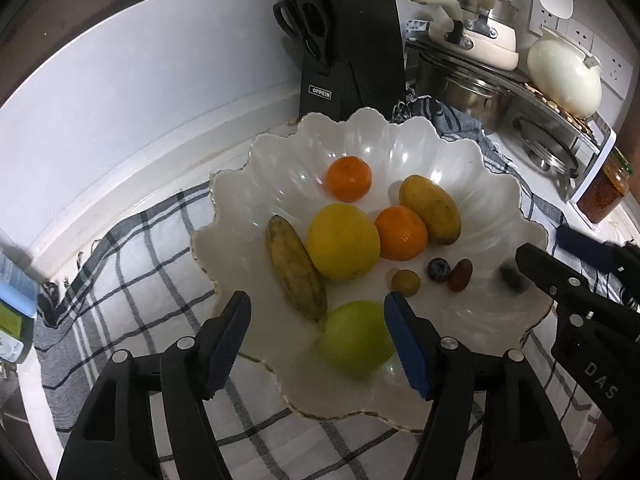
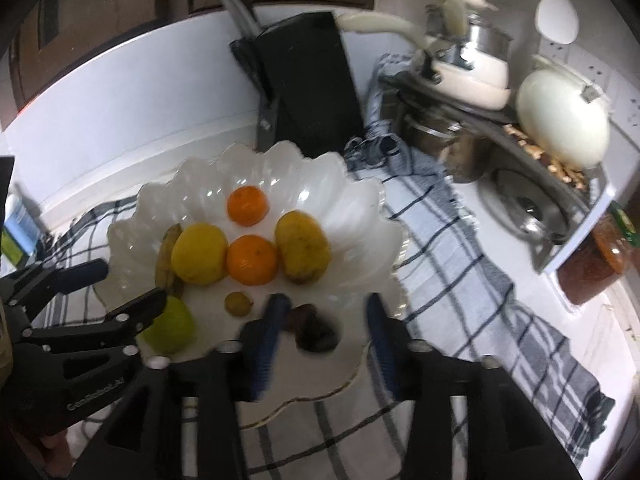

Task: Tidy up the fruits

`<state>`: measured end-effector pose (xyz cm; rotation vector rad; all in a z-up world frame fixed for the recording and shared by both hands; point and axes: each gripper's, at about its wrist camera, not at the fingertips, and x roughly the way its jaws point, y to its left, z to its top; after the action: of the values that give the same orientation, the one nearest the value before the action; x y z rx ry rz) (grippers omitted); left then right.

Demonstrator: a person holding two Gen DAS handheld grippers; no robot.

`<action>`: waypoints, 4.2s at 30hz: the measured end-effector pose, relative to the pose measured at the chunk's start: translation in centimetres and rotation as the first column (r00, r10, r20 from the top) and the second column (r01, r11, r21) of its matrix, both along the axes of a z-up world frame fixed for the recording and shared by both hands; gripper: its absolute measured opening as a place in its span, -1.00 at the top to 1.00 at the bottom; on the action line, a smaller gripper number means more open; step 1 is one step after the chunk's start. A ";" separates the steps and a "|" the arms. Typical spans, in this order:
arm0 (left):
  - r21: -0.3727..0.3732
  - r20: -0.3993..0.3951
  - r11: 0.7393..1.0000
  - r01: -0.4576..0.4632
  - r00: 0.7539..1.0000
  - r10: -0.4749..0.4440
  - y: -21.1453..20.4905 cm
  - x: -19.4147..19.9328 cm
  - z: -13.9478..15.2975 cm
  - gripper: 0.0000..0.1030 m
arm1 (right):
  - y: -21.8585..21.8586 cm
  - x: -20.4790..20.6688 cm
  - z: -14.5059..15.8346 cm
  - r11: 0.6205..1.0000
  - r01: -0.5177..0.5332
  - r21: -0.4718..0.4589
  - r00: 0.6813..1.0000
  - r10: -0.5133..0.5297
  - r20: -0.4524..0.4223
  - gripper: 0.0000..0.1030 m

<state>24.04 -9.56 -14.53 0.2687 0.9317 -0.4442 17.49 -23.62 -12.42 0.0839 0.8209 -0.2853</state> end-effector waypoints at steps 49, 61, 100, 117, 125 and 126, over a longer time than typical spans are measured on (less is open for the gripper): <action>-0.127 0.300 0.947 -0.295 0.898 0.320 10.9 -24.6 14.7 -1.00 | 5.7 -21.4 11.6 0.997 -0.048 -0.052 0.958 0.061 0.280 -0.90; -0.132 0.342 0.940 -0.313 0.876 0.340 11.2 -28.3 15.9 -1.00 | 5.7 -25.0 12.4 0.997 -0.061 -0.047 0.954 0.072 0.293 -0.91; -0.146 0.374 0.933 -0.330 0.854 0.361 12.2 -31.7 16.7 -1.00 | 6.7 -28.0 13.3 0.996 -0.075 -0.048 0.941 0.086 0.328 -0.91; -0.151 0.359 0.936 -0.319 0.864 0.352 12.1 -31.7 16.8 -1.00 | 7.0 -27.8 13.5 0.996 -0.074 -0.043 0.941 0.084 0.328 -0.91; -0.139 0.343 0.940 -0.312 0.875 0.341 11.8 -31.6 16.5 -1.00 | 7.1 -27.8 13.5 0.997 -0.072 -0.042 0.941 0.082 0.327 -0.91; -0.139 0.344 0.940 -0.312 0.875 0.341 11.8 -31.6 16.5 -1.00 | 7.0 -27.8 13.5 0.996 -0.073 -0.044 0.941 0.083 0.327 -0.91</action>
<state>-7.53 2.25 1.92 0.1095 0.5761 -0.1082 -10.31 -16.58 1.08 0.0671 0.4861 -0.2018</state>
